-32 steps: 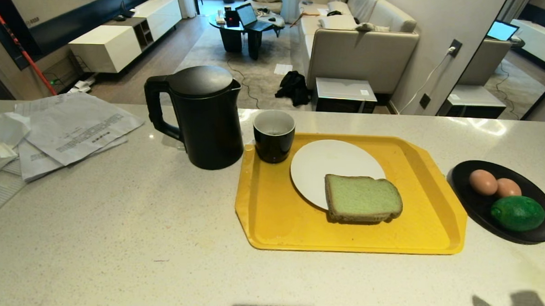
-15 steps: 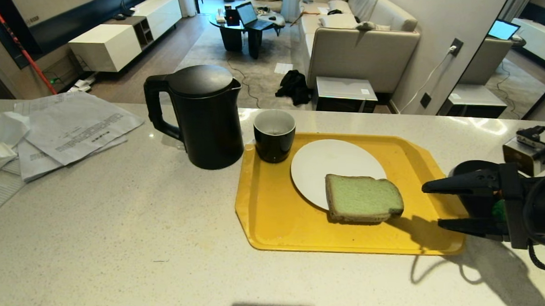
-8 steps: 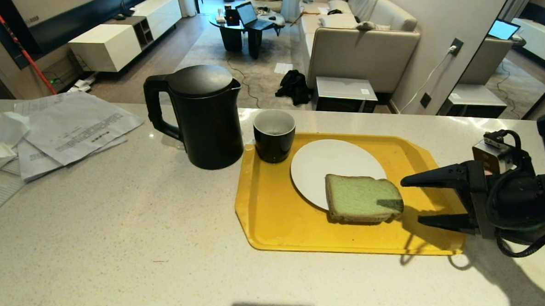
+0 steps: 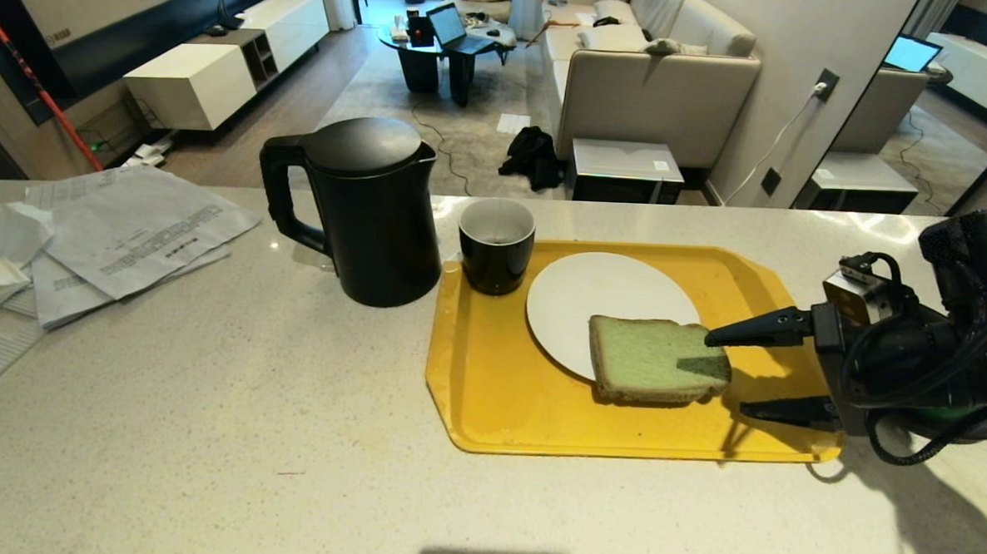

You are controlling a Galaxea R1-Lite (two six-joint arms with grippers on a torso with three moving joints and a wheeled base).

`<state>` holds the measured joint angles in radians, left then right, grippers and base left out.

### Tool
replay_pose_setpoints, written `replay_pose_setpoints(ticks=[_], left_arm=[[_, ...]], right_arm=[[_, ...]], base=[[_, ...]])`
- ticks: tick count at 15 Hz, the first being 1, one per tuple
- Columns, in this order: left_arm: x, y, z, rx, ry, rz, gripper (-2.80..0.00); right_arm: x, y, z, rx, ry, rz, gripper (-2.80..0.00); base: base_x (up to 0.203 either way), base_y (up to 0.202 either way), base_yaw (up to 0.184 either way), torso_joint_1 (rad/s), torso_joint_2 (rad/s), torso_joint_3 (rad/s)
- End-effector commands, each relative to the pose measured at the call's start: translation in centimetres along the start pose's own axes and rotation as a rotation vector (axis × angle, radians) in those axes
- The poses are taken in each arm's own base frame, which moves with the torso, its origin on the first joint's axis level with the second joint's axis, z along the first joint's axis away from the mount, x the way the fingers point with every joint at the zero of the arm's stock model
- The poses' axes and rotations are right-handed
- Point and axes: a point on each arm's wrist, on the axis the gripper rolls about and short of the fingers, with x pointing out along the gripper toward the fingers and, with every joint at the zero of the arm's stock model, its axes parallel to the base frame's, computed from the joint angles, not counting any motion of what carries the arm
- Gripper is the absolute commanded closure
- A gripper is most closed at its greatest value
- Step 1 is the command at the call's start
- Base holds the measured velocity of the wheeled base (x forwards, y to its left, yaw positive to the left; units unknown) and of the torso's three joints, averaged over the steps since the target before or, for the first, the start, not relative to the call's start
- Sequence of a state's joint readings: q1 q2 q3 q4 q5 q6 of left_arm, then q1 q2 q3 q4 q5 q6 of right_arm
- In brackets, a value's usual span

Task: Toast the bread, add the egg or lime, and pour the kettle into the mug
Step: Pick up the bread slice

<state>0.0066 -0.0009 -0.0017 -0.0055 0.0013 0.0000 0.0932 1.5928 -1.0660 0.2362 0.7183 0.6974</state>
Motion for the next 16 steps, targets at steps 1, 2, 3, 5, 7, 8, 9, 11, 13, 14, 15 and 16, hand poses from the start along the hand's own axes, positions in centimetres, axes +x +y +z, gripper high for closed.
replay_pose_setpoints(ticks=[1,2,3,5,7,8,9,11,13,14,15,16], left_arm=[[0.0,0.0,0.0,0.0,-0.001,0.001,0.0],[0.0,0.0,0.0,0.0,-0.001,0.0,0.0],[0.0,0.0,0.0,0.0,-0.001,0.0,0.0],[0.0,0.0,0.0,0.0,-0.001,0.001,0.0],[0.0,0.0,0.0,0.0,-0.001,0.001,0.0],[0.0,0.0,0.0,0.0,-0.001,0.001,0.0],[0.0,0.0,0.0,0.0,-0.001,0.001,0.0],[0.0,0.0,0.0,0.0,0.0,0.001,0.0],[0.0,0.0,0.0,0.0,-0.001,0.001,0.0],[0.0,0.0,0.0,0.0,-0.001,0.0,0.0],[0.0,0.0,0.0,0.0,-0.001,0.001,0.0],[0.0,0.0,0.0,0.0,-0.001,0.001,0.0]], right_arm=[[0.4,0.2,0.5,0.009,0.009,0.008,-2.8],[0.6,0.3,0.8,0.024,0.009,0.01,-2.8],[0.9,0.3,1.1,0.034,0.009,0.01,-2.8],[1.4,0.3,1.7,0.041,0.013,0.007,-2.8],[1.9,0.4,1.9,0.039,0.021,0.007,-2.8],[2.1,0.3,2.0,0.041,0.024,0.005,-2.8],[2.3,0.2,2.2,0.044,0.029,0.003,-2.8],[2.4,0.2,2.3,0.05,0.029,0.004,-2.8],[2.6,0.7,2.5,0.068,0.031,0.016,-2.8],[2.6,0.9,2.5,0.068,0.039,0.031,-2.8],[2.6,1.1,2.5,0.073,0.045,0.041,-2.8],[2.6,1.3,2.7,0.074,0.043,0.047,-2.8]], base=[[0.0,0.0,0.0,0.0,0.0,0.0],[0.0,0.0,0.0,0.0,0.0,0.0],[0.0,0.0,0.0,0.0,0.0,0.0],[0.0,0.0,0.0,0.0,0.0,0.0],[0.0,0.0,0.0,0.0,0.0,0.0],[0.0,0.0,0.0,0.0,0.0,0.0],[0.0,0.0,0.0,0.0,0.0,0.0],[0.0,0.0,0.0,0.0,0.0,0.0],[0.0,0.0,0.0,0.0,0.0,0.0],[0.0,0.0,0.0,0.0,0.0,0.0],[0.0,0.0,0.0,0.0,0.0,0.0],[0.0,0.0,0.0,0.0,0.0,0.0]])
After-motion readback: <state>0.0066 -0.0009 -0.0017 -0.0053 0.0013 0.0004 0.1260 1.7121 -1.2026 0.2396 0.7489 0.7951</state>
